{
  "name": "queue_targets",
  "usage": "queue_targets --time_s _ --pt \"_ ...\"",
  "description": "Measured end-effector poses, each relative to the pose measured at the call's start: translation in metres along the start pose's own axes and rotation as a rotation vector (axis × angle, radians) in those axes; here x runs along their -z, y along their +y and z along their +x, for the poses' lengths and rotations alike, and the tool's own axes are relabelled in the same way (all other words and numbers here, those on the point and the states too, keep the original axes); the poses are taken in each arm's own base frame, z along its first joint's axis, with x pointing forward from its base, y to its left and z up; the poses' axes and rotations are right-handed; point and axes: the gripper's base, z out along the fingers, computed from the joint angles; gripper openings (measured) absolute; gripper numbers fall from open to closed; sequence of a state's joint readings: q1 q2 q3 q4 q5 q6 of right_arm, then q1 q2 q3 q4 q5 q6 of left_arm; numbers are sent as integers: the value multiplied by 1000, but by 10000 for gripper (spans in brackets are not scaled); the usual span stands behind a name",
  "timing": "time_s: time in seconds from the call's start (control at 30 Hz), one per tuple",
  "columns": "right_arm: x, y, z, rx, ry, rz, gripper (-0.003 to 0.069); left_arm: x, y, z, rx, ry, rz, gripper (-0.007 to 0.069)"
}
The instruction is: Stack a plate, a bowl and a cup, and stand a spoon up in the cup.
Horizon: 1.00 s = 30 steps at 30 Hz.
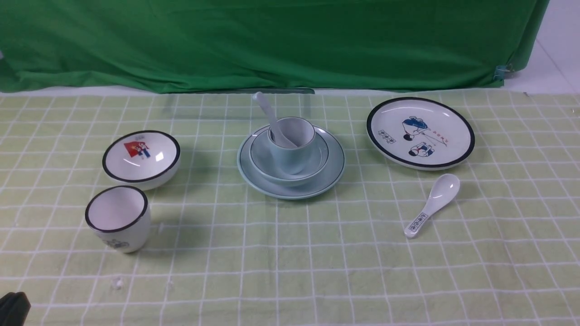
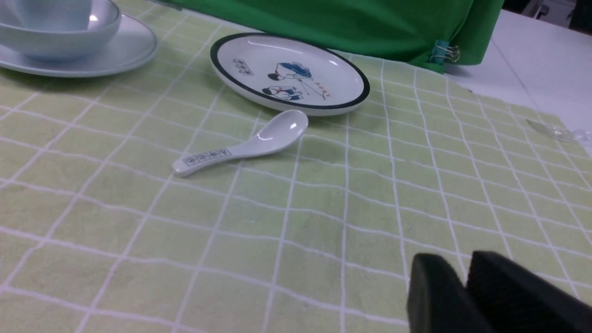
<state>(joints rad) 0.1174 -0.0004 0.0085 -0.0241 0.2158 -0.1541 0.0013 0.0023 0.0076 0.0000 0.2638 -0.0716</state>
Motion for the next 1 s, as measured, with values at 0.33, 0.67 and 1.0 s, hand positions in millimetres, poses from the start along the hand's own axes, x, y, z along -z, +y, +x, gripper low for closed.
queue_targets --time_s 0.33,0.67,1.0 --pt "0 0 0 0 0 0 175 0 0 0 -2 -1 0 -29" --pt "0 0 0 0 0 0 193 0 0 0 -11 -1 0 -29" --pt "0 0 0 0 0 0 208 0 0 0 -13 -1 0 -29"
